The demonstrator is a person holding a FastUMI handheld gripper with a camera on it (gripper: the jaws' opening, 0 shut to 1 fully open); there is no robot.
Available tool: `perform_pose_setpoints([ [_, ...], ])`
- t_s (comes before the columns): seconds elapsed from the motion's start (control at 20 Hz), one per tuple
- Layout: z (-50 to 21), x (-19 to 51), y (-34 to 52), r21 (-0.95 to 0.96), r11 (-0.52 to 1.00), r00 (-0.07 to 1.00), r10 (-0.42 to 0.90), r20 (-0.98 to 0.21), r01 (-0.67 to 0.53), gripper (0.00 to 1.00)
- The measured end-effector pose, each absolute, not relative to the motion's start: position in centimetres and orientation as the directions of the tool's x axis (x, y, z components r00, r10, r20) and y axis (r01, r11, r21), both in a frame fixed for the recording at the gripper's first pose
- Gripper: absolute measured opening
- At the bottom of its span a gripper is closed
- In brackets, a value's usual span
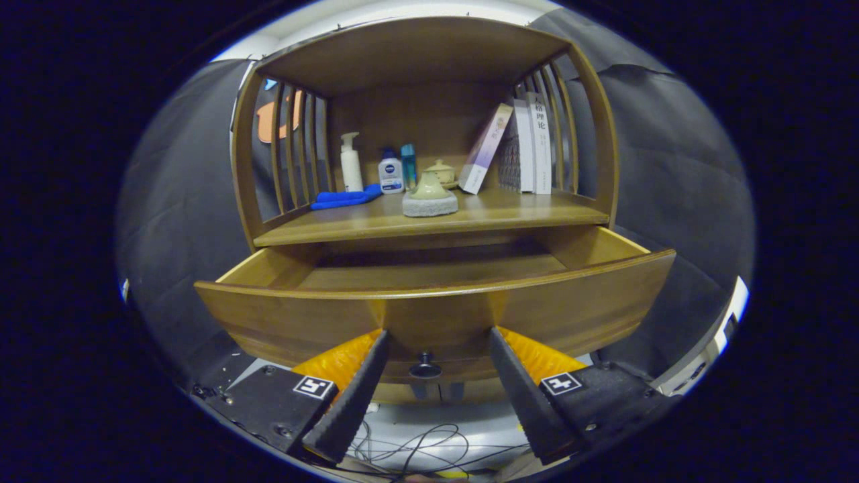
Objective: Pull open the drawer, take out the items inside it, and place them on the countertop above the cabinet.
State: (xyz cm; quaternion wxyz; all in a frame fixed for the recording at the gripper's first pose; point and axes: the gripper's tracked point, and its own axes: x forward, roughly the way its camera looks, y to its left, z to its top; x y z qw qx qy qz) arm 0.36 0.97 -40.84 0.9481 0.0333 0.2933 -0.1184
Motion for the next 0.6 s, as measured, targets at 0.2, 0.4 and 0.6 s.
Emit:
perform_pose_setpoints([
  [0.2, -41.4, 3.1, 0.4, -0.015, 0.968, 0.797, -0.214, -0.565, 0.249, 0.98],
  [0.4, -41.9, 5.5, -0.1, -0.024, 0.968, 0.794, -0.220, -0.567, 0.251, 0.98],
  [0.6, -42.5, 8.0, -0.7, -0.050, 0.967, 0.792, -0.233, -0.564, 0.249, 0.98],
])
